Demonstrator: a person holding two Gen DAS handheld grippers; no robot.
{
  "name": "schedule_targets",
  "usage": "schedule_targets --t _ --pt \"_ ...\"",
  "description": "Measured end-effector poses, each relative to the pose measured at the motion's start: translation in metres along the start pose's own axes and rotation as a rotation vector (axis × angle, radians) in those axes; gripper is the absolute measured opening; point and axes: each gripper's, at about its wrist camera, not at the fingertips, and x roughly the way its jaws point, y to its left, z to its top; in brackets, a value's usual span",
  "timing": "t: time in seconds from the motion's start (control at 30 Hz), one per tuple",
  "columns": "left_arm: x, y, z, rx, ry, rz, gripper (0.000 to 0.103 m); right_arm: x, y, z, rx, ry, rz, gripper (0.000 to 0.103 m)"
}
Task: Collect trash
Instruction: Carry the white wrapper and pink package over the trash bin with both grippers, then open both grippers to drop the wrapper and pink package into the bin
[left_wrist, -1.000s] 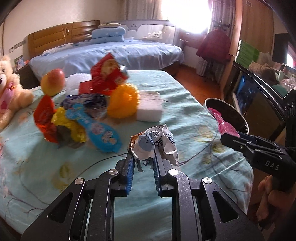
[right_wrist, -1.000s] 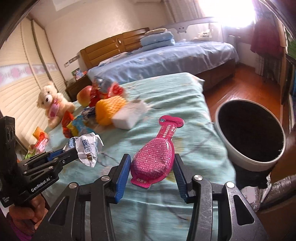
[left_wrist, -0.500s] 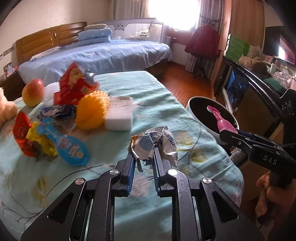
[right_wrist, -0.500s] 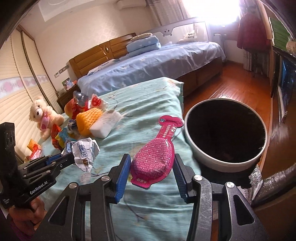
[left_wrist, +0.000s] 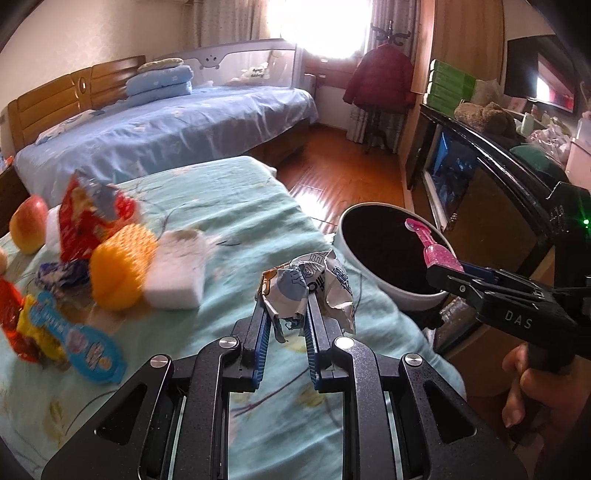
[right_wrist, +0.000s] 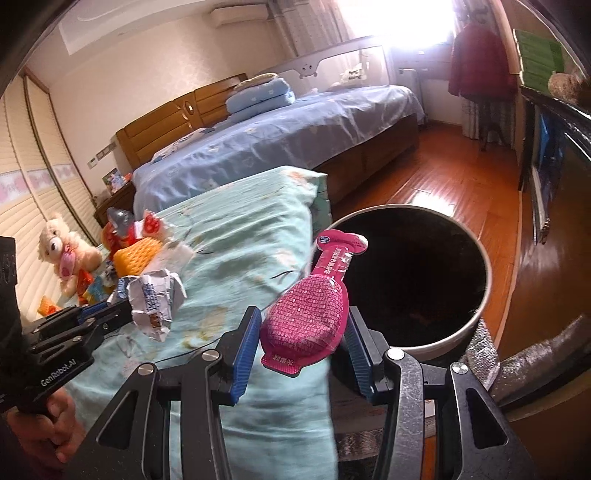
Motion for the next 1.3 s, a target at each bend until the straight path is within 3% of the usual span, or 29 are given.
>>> schedule_targets --t 0.47,1.3 --pt "0.039 -0.035 0.031 0.041 0.025 -0.053 0.016 0.015 -0.043 0.013 0.035 0.019 -0.051 0.047" --pt "0.095 -0.071 0.062 0.081 0.095 -0.109 0.016 0.032 -0.081 0.036 0.046 0.04 -0.086 0.047"
